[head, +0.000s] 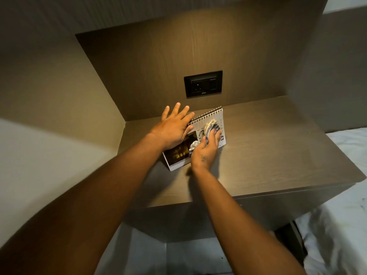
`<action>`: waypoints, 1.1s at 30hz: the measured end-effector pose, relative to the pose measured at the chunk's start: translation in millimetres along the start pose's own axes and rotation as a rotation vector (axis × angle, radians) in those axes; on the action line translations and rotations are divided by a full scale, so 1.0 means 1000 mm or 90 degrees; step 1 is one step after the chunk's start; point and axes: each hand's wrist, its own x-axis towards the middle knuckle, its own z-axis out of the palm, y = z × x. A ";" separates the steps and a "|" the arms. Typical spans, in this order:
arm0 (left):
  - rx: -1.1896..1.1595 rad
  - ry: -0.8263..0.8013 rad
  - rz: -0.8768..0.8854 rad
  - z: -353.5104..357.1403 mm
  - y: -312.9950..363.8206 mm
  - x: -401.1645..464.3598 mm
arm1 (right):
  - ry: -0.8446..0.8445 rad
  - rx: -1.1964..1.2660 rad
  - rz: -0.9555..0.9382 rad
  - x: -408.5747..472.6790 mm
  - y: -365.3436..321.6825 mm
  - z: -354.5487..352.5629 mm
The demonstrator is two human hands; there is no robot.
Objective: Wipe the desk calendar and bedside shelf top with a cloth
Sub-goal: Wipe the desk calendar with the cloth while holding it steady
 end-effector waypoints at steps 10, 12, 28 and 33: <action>-0.019 -0.002 -0.002 0.001 -0.001 0.002 | 0.028 0.012 -0.003 0.002 -0.010 0.005; -0.022 0.000 -0.011 0.000 0.001 0.002 | 0.034 -0.006 0.000 0.026 -0.013 -0.003; -0.040 -0.019 -0.039 -0.007 0.004 0.001 | -0.007 -0.008 -0.005 -0.009 -0.003 0.011; -0.043 -0.023 -0.053 -0.007 0.010 0.001 | 0.026 -0.029 0.000 0.031 -0.001 -0.002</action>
